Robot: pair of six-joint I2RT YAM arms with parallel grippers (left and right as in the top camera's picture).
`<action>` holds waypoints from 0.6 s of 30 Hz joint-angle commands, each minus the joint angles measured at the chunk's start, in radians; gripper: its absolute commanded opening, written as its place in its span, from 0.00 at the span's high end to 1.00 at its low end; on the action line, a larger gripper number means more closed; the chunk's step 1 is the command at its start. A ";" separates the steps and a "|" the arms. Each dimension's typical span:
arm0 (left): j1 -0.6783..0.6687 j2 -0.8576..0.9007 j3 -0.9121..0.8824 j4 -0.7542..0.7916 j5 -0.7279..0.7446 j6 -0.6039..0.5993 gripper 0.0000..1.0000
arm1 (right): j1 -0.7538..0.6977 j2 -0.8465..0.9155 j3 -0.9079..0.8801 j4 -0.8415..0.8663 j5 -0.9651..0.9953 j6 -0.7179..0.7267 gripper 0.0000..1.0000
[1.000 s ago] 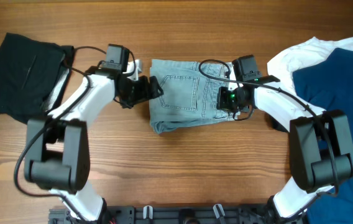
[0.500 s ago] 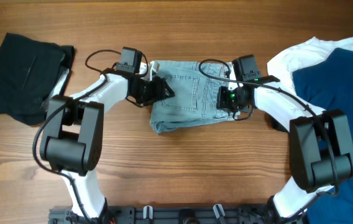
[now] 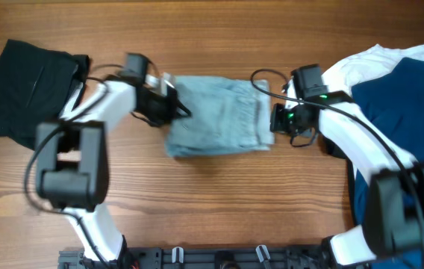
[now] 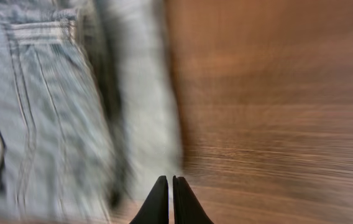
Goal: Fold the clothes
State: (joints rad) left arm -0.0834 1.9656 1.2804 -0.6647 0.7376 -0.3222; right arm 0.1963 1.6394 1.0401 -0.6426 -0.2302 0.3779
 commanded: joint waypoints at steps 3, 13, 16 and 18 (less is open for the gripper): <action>0.281 -0.211 0.196 0.084 0.006 0.023 0.96 | 0.000 -0.152 0.003 0.010 0.027 0.026 0.96; 0.592 -0.157 0.206 0.272 -0.113 0.003 0.96 | 0.000 -0.153 0.003 -0.005 0.000 0.042 0.95; 0.669 -0.123 0.206 0.212 -0.170 0.008 0.96 | 0.000 -0.153 0.003 -0.012 0.000 0.042 0.96; 0.710 -0.113 0.206 0.161 -0.195 0.053 0.96 | 0.000 -0.153 0.003 -0.015 0.000 0.042 0.96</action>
State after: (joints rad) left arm 0.5598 1.8305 1.4837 -0.4587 0.5900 -0.3195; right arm 0.1944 1.4860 1.0401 -0.6521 -0.2272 0.4046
